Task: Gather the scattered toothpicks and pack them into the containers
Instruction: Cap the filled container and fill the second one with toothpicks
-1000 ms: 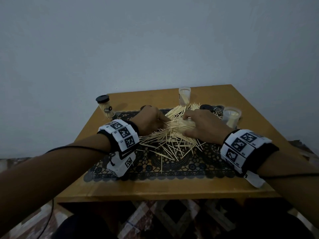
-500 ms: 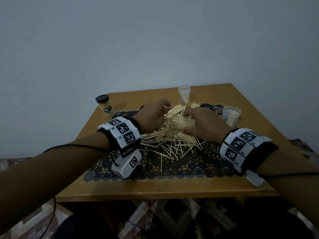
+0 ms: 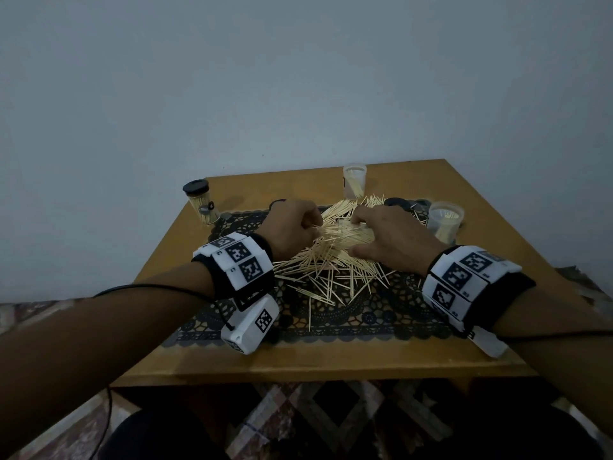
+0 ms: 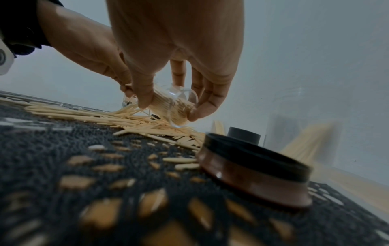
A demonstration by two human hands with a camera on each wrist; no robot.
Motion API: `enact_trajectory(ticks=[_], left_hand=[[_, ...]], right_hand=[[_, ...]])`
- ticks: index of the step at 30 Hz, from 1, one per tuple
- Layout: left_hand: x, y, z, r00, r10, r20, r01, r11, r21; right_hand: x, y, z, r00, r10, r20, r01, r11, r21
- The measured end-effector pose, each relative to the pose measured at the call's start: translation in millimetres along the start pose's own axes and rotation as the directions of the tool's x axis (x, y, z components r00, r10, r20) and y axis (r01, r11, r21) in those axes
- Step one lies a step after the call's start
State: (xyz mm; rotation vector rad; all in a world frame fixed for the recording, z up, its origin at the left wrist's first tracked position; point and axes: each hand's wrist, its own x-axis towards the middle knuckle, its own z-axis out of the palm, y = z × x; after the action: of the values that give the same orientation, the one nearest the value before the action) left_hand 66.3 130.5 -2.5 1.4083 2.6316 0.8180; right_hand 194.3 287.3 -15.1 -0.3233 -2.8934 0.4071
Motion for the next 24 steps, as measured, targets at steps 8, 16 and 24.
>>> enact_trajectory(ticks=[8, 16, 24], left_hand=[[1.9, 5.5, 4.7, 0.997, 0.028, -0.065, -0.035, 0.994, -0.101], [0.0, -4.9, 3.4, 0.991, 0.100, -0.093, -0.101, 0.995, -0.001], [-0.9, -16.6, 6.6, 0.955, 0.296, -0.013, -0.292, 0.947, 0.136]], right_hand=[[-0.2, 1.5, -0.8, 0.999, -0.047, 0.025, 0.046, 0.998, 0.035], [1.2, 3.6, 2.1, 1.000, -0.029, 0.012, 0.029, 0.999, 0.021], [2.1, 5.9, 2.6, 0.999, -0.026, 0.033, 0.024, 0.998, 0.058]])
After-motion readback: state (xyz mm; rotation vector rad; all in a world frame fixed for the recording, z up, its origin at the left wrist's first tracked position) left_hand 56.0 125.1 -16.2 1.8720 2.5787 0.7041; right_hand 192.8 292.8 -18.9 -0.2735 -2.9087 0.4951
